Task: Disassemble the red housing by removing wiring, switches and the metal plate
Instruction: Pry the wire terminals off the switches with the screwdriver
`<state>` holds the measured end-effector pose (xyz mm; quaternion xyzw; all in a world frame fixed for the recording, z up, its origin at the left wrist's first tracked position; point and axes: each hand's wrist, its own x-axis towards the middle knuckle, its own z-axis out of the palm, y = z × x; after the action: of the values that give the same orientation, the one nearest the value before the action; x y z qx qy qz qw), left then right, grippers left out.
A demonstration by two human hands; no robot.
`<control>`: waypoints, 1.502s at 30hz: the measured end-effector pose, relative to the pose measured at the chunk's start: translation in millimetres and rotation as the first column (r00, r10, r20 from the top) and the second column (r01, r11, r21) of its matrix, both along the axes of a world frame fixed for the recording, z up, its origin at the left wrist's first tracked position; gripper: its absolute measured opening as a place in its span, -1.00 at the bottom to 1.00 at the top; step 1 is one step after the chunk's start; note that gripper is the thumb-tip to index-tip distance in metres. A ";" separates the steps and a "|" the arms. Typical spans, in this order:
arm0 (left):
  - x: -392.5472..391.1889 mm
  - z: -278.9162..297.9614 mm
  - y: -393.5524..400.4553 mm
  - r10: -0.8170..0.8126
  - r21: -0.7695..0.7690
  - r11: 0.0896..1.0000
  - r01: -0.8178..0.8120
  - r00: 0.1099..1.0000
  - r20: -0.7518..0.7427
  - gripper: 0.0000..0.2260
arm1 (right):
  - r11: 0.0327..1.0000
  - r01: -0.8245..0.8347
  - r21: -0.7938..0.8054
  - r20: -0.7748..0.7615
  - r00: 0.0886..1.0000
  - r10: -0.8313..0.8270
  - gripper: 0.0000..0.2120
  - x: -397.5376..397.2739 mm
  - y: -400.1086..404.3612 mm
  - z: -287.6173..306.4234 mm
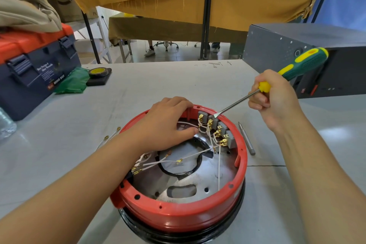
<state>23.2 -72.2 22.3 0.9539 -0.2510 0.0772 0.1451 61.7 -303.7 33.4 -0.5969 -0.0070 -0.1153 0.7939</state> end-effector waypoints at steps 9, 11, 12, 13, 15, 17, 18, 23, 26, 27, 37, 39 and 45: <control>-0.3 0.1 -0.1 0.000 0.003 1.000 0.000 1.000 -0.001 -0.48 | 1.000 0.022 0.003 -0.026 0.999 -0.022 -0.73 -0.8 0.5 -0.6; -0.4 0.0 0.5 -0.001 0.001 1.000 0.001 1.000 -0.004 -0.48 | 1.000 0.026 -0.017 0.053 0.998 -0.025 -0.76 -4.0 1.9 1.0; -0.4 -0.1 0.6 -0.002 0.001 1.000 0.002 1.000 -0.005 -0.48 | 0.999 0.023 -0.032 0.098 0.995 -0.020 -0.78 -6.1 2.5 2.8; -0.4 -0.2 0.6 -0.004 0.001 1.000 0.004 1.000 -0.005 -0.48 | 0.999 0.017 -0.052 0.142 0.990 -0.009 -0.79 -8.2 3.2 5.0; -0.3 -0.5 0.6 -0.006 0.003 1.000 0.006 1.000 -0.004 -0.47 | 0.995 0.007 -0.096 0.208 0.978 0.013 -0.79 -12.0 4.8 9.1; -0.3 -0.9 0.7 -0.007 0.003 1.000 0.007 1.000 -0.002 -0.47 | 0.990 0.015 -0.137 0.247 0.969 0.019 -0.78 -16.0 5.9 11.9; -0.4 -1.0 0.6 -0.007 0.002 1.000 0.007 1.000 -0.002 -0.47 | 0.988 0.022 -0.156 0.261 0.965 0.020 -0.78 -17.8 6.1 12.8; -0.2 -1.5 0.8 -0.003 0.007 1.000 0.003 1.000 -0.003 -0.46 | 0.981 0.027 -0.194 0.293 0.956 0.031 -0.77 -24.1 8.0 16.1; -0.3 -1.4 0.9 -0.003 0.011 1.000 0.003 1.000 -0.004 -0.46 | 0.974 0.034 -0.223 0.311 0.950 0.038 -0.76 -26.7 10.1 17.9; -0.4 -1.3 1.0 -0.004 0.009 1.000 0.004 1.000 -0.003 -0.46 | 0.973 0.035 -0.229 0.322 0.946 0.042 -0.75 -27.6 10.8 18.3; -0.5 -1.7 1.0 -0.008 0.007 1.000 0.008 1.000 -0.001 -0.46 | 0.919 0.117 -0.376 0.439 0.896 0.065 -0.77 -34.7 19.2 20.4; -0.5 -2.2 0.9 -0.008 0.011 1.000 0.008 1.000 0.004 -0.46 | 0.913 0.120 -0.390 0.451 0.890 0.076 -0.77 -35.9 21.6 20.7; 0.2 -2.4 0.5 -0.003 0.024 1.000 0.003 1.000 0.008 -0.45 | 0.957 0.083 -0.277 0.380 0.925 0.029 -0.72 -31.3 20.1 17.8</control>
<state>23.4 -71.7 20.0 0.9548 -0.2541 0.0778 0.1330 30.4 -283.6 51.2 -0.6724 -0.1691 -0.2375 0.6804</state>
